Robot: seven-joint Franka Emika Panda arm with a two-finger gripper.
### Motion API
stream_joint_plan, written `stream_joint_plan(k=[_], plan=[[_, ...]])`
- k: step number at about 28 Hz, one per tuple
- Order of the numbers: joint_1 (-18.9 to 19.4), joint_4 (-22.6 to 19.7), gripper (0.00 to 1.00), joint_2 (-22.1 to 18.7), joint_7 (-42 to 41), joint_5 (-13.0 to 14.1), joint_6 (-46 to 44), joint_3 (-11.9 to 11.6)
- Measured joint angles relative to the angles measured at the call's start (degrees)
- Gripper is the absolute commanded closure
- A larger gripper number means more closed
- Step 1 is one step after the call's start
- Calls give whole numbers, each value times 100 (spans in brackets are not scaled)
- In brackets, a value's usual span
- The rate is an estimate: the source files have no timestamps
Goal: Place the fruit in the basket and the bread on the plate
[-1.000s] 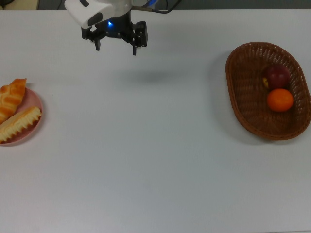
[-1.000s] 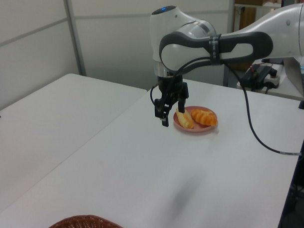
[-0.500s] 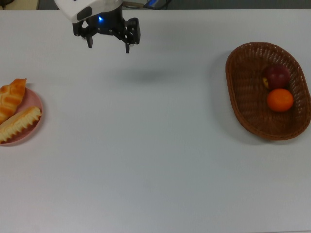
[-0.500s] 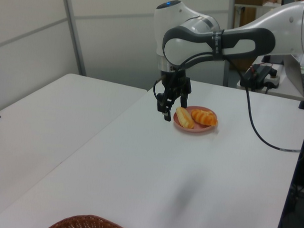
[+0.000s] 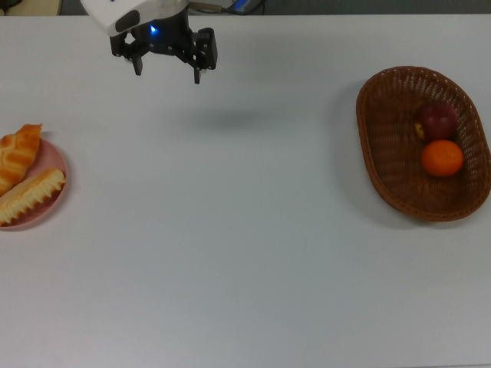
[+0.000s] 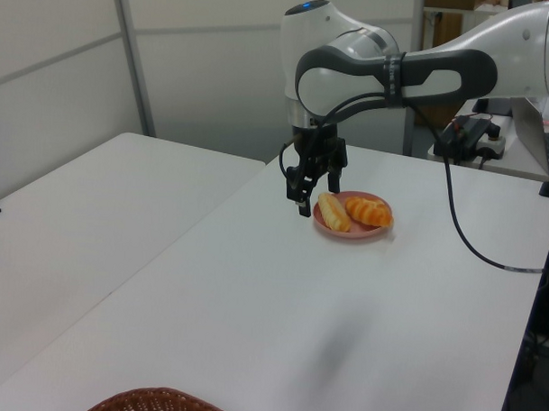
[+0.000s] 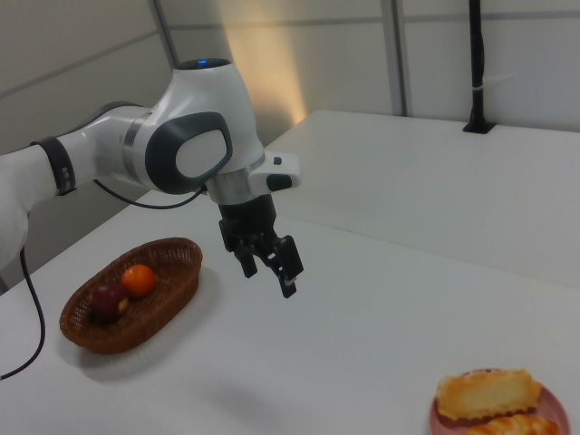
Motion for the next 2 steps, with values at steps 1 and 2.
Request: stream_joint_plan(k=[1, 2], plan=[[0, 0, 0, 0, 0, 0, 0, 0], [0, 0, 0, 0, -1, 0, 0, 0]])
